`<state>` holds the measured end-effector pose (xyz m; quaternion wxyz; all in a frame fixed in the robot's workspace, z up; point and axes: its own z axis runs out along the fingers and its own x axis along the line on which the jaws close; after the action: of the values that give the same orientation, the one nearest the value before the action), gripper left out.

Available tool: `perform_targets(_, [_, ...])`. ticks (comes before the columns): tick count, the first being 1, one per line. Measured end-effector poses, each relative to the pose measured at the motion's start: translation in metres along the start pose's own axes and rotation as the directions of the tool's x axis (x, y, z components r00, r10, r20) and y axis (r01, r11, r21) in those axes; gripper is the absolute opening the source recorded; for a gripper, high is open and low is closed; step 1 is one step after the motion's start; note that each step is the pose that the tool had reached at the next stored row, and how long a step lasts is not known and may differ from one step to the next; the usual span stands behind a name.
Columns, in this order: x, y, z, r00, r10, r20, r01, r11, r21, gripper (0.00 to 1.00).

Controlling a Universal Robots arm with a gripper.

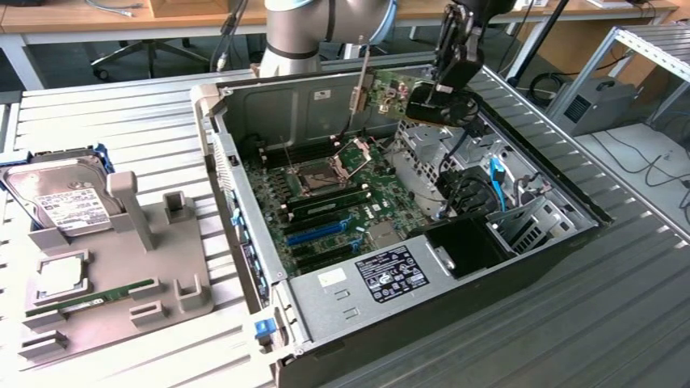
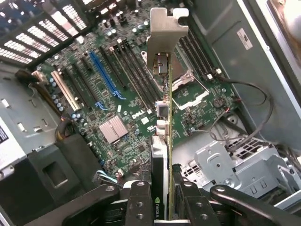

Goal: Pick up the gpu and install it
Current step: 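Insert the gpu into the slot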

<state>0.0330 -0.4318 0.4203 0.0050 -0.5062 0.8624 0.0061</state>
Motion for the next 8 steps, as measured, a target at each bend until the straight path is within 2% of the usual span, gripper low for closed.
perform_targets(3, [-0.0001, 0.0, 0.0, 0.9987, -0.051, -0.0012, 0.051, 0.9987, -0.0003, 0.27])
perform_targets(5, [-0.0002, 0.0001, 0.0, 0.9958, -0.091, -0.0021, 0.091, 0.9958, -0.0006, 0.27])
perform_targets(7, [-0.0003, 0.0002, 0.0, 0.9895, -0.144, -0.0034, 0.144, 0.9896, -0.0009, 0.27])
perform_targets(8, [-0.0004, 0.0002, 0.0, 0.9826, -0.186, -0.0043, 0.186, 0.9826, -0.0013, 0.27])
